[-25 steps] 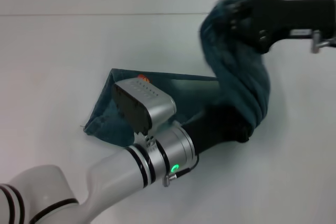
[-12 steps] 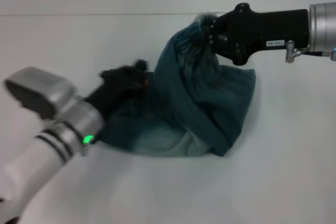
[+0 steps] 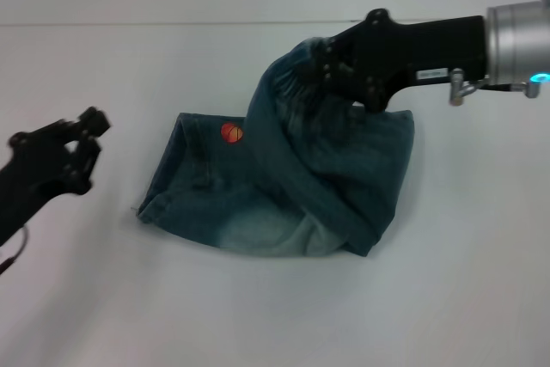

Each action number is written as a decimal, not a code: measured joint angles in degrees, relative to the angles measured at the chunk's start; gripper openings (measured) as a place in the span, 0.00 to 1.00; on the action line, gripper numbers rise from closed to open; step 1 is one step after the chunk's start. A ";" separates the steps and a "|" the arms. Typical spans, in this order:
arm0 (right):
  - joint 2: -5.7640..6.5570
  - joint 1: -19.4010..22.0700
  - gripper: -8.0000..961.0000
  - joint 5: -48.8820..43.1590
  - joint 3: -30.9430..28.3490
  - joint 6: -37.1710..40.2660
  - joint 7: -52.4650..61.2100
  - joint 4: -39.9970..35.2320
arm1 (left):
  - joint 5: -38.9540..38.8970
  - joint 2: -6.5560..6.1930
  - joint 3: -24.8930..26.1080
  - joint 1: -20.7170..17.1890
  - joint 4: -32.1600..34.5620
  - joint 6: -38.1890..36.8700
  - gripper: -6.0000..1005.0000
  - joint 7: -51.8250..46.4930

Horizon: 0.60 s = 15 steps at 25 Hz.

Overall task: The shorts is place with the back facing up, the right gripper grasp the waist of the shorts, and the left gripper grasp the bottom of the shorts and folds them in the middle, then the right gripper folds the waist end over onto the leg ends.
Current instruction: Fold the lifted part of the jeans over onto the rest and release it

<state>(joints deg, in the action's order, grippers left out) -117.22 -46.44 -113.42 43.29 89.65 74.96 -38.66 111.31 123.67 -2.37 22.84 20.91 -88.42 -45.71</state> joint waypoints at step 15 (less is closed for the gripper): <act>-3.55 -10.93 0.21 2.97 35.13 -13.79 1.05 4.56 | -1.11 0.46 1.45 -9.39 7.56 -13.44 0.09 -4.63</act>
<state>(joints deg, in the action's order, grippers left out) -120.77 -57.38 -110.46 78.41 75.87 76.01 -34.10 110.21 124.13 -0.92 13.45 28.47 -101.86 -50.34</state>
